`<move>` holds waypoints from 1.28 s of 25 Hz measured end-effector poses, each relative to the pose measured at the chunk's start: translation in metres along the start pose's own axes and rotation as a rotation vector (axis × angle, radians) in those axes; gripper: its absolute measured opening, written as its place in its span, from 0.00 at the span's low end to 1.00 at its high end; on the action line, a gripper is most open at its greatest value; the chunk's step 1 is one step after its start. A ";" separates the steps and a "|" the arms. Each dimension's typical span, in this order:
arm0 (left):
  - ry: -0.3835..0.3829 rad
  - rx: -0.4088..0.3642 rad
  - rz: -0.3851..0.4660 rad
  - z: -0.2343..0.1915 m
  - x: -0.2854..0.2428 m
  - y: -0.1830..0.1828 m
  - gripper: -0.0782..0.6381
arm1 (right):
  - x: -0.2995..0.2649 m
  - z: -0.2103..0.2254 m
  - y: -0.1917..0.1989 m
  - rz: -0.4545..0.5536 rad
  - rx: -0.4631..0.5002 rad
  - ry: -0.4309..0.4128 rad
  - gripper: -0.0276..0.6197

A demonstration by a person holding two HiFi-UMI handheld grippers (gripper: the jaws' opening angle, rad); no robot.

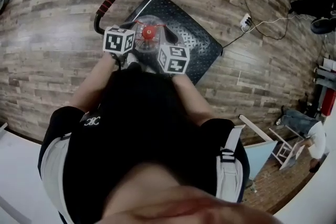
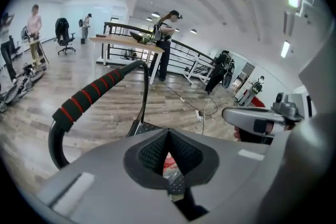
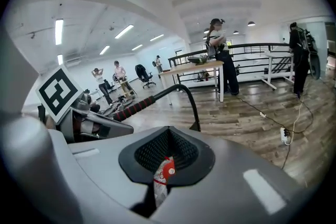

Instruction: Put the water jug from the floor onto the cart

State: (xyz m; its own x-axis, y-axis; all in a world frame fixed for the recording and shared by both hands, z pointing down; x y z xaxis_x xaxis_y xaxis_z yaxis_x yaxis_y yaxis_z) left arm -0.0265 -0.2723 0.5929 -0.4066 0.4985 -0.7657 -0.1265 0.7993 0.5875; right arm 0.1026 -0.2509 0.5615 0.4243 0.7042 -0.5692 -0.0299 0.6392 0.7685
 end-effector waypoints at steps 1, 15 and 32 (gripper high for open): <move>0.001 -0.006 0.022 0.003 0.007 -0.007 0.11 | 0.004 -0.004 -0.005 0.015 0.004 -0.008 0.06; -0.026 -0.139 0.221 0.022 0.065 -0.065 0.11 | 0.059 -0.012 -0.066 0.300 0.010 0.031 0.06; -0.023 -0.139 0.248 0.026 0.082 -0.065 0.11 | 0.060 -0.019 -0.051 0.249 0.014 0.048 0.06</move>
State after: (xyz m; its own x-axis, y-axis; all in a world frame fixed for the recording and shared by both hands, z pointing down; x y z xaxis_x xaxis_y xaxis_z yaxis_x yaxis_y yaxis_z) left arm -0.0277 -0.2747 0.4853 -0.4200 0.6819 -0.5988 -0.1490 0.5991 0.7867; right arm 0.1129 -0.2352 0.4823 0.3624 0.8533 -0.3748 -0.1155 0.4402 0.8905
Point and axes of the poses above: the fingertips, and each gripper's own axes: x backward along the fingers, z to its right, y out of its underside, the point moved 2 cm from there along x, backward along the fingers, and after that the axes turned 5 degrees about -y, right-handed, at the moved point
